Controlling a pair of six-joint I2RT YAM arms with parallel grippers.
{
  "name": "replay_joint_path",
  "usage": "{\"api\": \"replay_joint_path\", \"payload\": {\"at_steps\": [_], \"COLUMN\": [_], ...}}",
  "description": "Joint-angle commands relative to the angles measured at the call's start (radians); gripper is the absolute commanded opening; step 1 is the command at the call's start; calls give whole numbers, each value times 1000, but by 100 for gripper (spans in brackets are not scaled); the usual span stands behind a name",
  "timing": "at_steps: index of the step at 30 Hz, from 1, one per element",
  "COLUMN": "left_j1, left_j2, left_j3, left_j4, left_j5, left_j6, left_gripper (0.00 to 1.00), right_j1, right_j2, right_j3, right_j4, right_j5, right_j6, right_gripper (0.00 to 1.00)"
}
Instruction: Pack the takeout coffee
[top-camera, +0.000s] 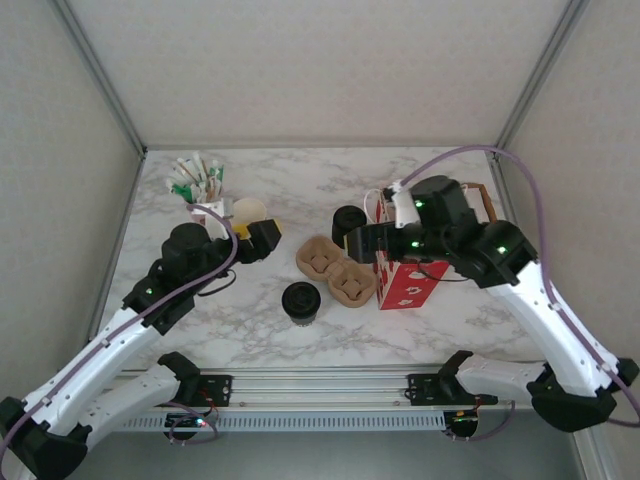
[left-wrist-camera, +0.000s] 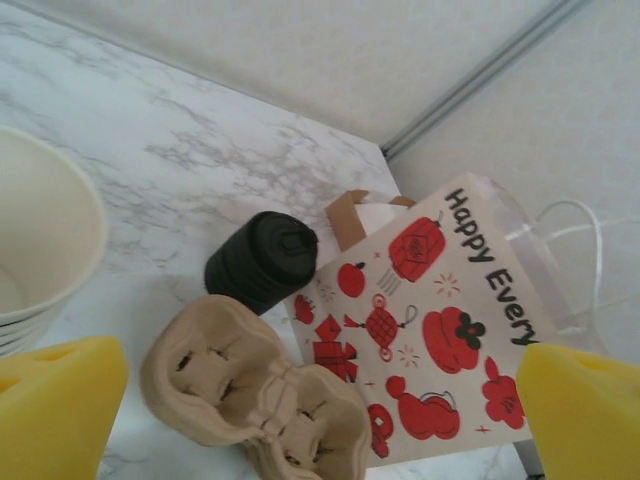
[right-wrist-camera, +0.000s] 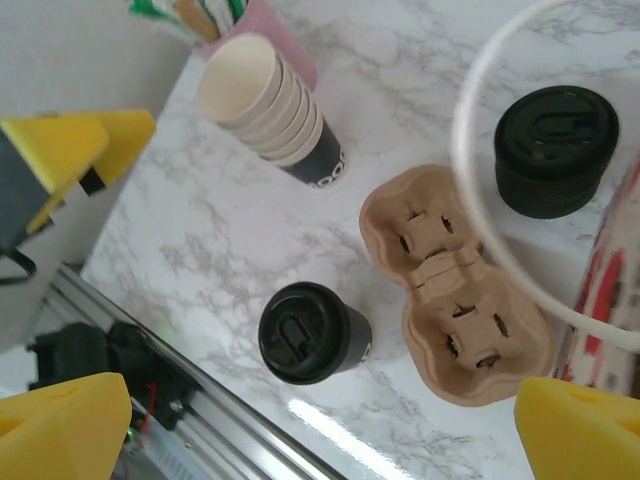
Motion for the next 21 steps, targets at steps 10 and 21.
{"api": "replay_joint_path", "payload": {"at_steps": [10, 21], "left_j1": [81, 81], "left_j2": [-134, -274], "left_j3": [-108, -224], "left_j4": [-13, 28], "left_j5": [-118, -172], "left_j6": [-50, -74], "left_gripper": [100, 100], "right_j1": [253, 243], "right_j2": [255, 416], "right_j3": [150, 173], "right_j4": [-66, -104], "right_j5": [231, 67], "right_j6": [-131, -170], "right_gripper": [99, 95]}}
